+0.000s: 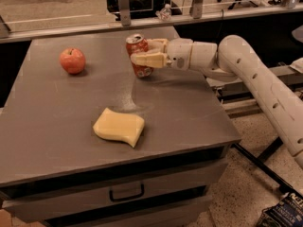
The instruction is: Place coke can upright
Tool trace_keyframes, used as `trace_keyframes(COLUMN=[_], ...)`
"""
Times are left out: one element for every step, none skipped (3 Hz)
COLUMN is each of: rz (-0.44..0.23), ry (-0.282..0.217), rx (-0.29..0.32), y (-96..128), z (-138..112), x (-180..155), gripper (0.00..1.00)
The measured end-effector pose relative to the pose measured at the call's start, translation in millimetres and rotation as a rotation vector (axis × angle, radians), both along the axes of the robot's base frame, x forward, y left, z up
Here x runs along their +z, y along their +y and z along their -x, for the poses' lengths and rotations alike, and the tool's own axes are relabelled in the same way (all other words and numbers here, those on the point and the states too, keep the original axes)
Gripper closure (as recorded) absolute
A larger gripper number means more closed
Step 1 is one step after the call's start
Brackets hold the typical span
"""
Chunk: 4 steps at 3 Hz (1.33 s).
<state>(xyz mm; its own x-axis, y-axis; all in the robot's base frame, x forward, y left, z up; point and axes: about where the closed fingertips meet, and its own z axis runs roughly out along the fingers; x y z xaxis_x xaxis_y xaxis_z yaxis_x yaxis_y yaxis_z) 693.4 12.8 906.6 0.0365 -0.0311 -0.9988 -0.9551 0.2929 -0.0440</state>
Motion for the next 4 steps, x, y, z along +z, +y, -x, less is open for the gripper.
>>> trace_keyframes(rz=[-0.011,-0.006,0.01,0.043], ry=[0.017,0.027,0.041,0.055], rx=[-0.002,-0.009,-0.027,-0.047], y=[-2.3,-7.7,-18.5,-32.5], z=[0.0,0.6,5.5,13.5], x=[-5.6,-9.1,-14.3,-19.0], gripper=[0.53,0.31,0.06,0.0])
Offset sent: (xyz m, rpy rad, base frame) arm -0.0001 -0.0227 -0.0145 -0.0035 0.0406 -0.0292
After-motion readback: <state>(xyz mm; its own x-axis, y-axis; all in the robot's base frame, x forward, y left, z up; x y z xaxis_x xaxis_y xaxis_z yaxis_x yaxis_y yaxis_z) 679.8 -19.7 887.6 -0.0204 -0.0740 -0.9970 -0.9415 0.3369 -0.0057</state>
